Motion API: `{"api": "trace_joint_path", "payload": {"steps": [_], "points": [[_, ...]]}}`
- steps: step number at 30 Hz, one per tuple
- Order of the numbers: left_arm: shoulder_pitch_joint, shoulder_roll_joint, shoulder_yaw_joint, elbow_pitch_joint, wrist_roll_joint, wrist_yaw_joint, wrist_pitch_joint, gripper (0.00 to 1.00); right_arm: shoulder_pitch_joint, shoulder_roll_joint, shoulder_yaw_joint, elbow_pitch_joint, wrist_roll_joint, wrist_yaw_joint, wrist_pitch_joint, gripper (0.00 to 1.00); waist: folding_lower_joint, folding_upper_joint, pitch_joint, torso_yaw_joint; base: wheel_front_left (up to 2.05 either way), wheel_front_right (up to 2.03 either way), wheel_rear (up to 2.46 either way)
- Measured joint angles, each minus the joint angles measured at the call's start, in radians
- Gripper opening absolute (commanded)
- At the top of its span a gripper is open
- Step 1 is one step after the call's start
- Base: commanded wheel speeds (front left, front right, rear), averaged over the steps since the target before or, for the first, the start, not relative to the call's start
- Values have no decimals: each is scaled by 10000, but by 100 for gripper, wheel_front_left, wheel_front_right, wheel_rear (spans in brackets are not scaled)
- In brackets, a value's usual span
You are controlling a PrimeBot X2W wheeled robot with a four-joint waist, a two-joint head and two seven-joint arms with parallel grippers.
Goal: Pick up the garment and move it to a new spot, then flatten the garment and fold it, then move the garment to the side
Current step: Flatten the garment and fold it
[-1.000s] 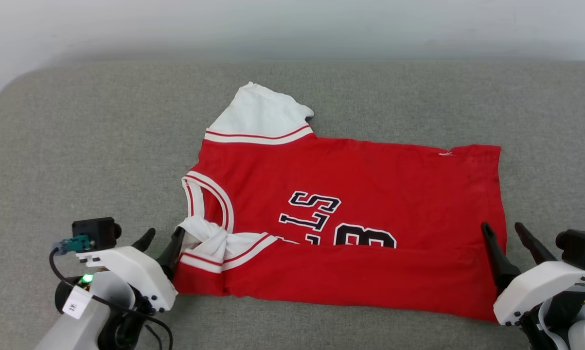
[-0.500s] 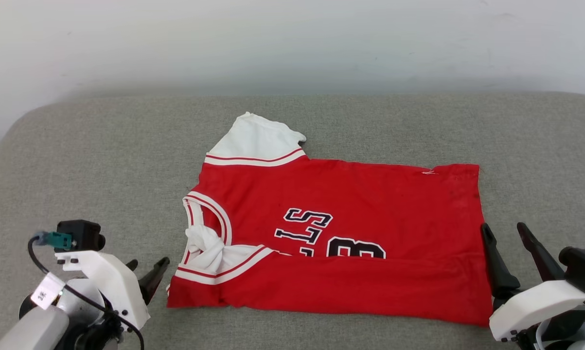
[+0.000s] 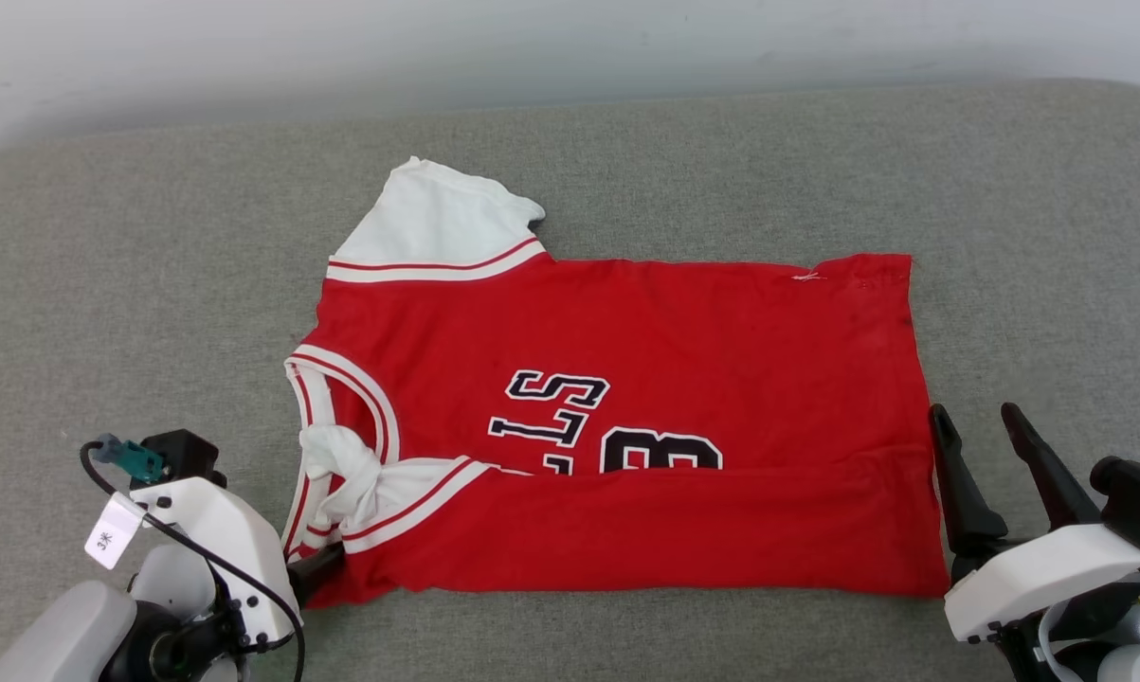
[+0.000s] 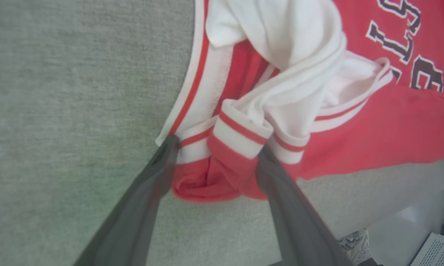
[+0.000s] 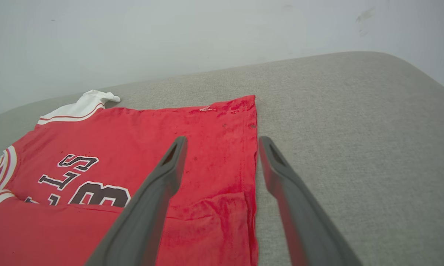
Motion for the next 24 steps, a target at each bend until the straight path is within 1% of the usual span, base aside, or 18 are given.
{"api": "trace_joint_path", "payload": {"steps": [3, 4, 5, 6, 7, 11, 14, 19, 21, 24], "points": [[-176, -150, -157, 453, -58, -146, 222, 100, -64, 38, -17, 79, 61, 0, 77, 100, 0, 0, 174, -116, 0, 0, 0], [-255, -178, -201, 548, -96, -213, 307, 96, -66, 42, -44, 113, 71, 0, 96, 100, -1, 0, 203, -149, 0, 0, 0], [-279, -236, -209, 619, -125, -274, 330, 44, -66, 44, -84, 130, 96, 0, 134, 100, 0, 0, 222, -168, 0, 0, 0], [-303, -272, -215, 713, -171, -326, 336, 11, -67, 46, -111, 151, 125, 0, 184, 100, 0, 0, 230, -176, 0, 0, 0], [-342, -295, -236, 800, -169, -414, 339, 0, -67, 50, -150, 184, 142, 0, 280, 100, 0, 0, 223, -173, 0, 0, 0], [-365, -591, -324, 1009, -167, -740, 86, 0, -44, 59, -349, 313, 347, 0, 849, 100, -1, 0, 128, -110, 0, 0, 0], [-345, -610, -378, 1007, 4, -840, -171, 0, 31, -31, -499, 408, 652, 0, 1661, 100, 0, -1, -30, -42, 0, 0, 0], [-135, -489, -288, 560, 180, -815, -589, 0, 178, -393, -1127, 677, 855, 0, 3772, 100, 0, 0, -283, 80, 0, 0, 0], [-35, -395, -228, 240, 276, -704, -729, 0, 175, -468, -1246, 734, 857, 0, 4683, 100, 0, 0, -334, 155, 0, 0, 0], [12, -238, -153, -198, 403, -568, -897, 0, 66, -504, -1333, 811, 894, 0, 5555, 100, 0, 0, -271, 258, 0, 0, 0]]}}
